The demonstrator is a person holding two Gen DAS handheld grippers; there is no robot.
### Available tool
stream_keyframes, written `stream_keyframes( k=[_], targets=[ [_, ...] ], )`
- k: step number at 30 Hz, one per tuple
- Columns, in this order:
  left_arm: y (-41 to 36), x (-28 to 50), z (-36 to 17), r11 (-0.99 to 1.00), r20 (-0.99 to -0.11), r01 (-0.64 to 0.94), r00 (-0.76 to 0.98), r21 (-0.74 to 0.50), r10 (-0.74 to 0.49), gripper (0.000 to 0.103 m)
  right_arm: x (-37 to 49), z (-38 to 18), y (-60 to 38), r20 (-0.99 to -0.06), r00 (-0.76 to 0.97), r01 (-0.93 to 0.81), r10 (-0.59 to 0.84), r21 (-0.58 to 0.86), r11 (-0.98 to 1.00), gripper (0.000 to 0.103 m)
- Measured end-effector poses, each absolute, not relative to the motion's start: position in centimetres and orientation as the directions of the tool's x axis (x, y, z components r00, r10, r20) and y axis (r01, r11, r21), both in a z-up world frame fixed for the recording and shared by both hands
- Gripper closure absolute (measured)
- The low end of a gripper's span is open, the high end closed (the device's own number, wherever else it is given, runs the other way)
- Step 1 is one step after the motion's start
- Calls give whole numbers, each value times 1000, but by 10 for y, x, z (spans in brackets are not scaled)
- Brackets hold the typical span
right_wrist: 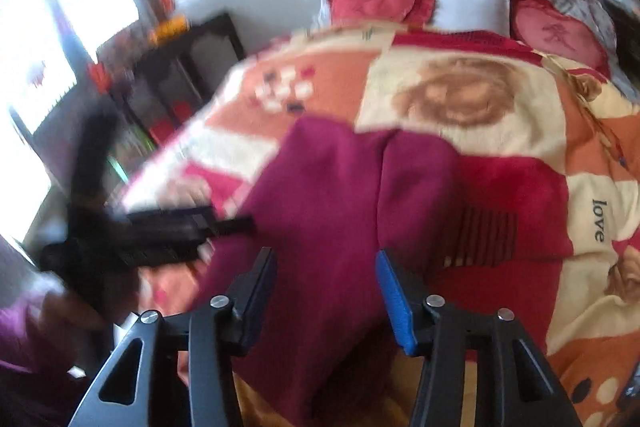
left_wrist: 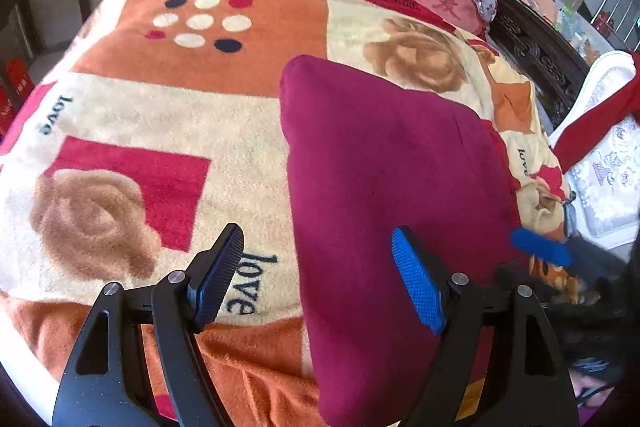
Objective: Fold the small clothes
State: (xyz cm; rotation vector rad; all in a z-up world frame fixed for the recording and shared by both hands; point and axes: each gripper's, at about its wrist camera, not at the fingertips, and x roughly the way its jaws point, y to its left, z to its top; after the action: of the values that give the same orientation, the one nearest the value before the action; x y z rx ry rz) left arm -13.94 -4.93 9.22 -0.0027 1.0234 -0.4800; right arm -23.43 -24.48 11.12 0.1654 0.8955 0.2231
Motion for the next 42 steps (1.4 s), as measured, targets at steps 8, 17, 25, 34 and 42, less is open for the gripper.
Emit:
stream_keyframes(
  k=[8, 17, 25, 34, 42],
  targets=[
    [-51, -152, 109, 903, -786, 405, 508, -143, -352, 26, -243, 90, -241, -789, 591, -67, 167, 159, 985, 54],
    [-49, -165, 133, 902, -749, 416, 560, -118, -356, 26, -256, 142, -248, -705, 706, 49, 66, 141, 989, 34],
    [-48, -179, 151, 903, -707, 421, 614, -82, -351, 26, -254, 150, -245, -704, 710, 104, 33, 151, 983, 30],
    [-48, -185, 160, 905, -686, 422, 642, -58, -343, 26, -256, 155, -243, -700, 714, 119, 11, 138, 983, 28],
    [-49, -185, 162, 905, -684, 422, 646, -51, -340, 26, -255, 156, -243, -700, 714, 122, 10, 139, 983, 28]
  ],
)
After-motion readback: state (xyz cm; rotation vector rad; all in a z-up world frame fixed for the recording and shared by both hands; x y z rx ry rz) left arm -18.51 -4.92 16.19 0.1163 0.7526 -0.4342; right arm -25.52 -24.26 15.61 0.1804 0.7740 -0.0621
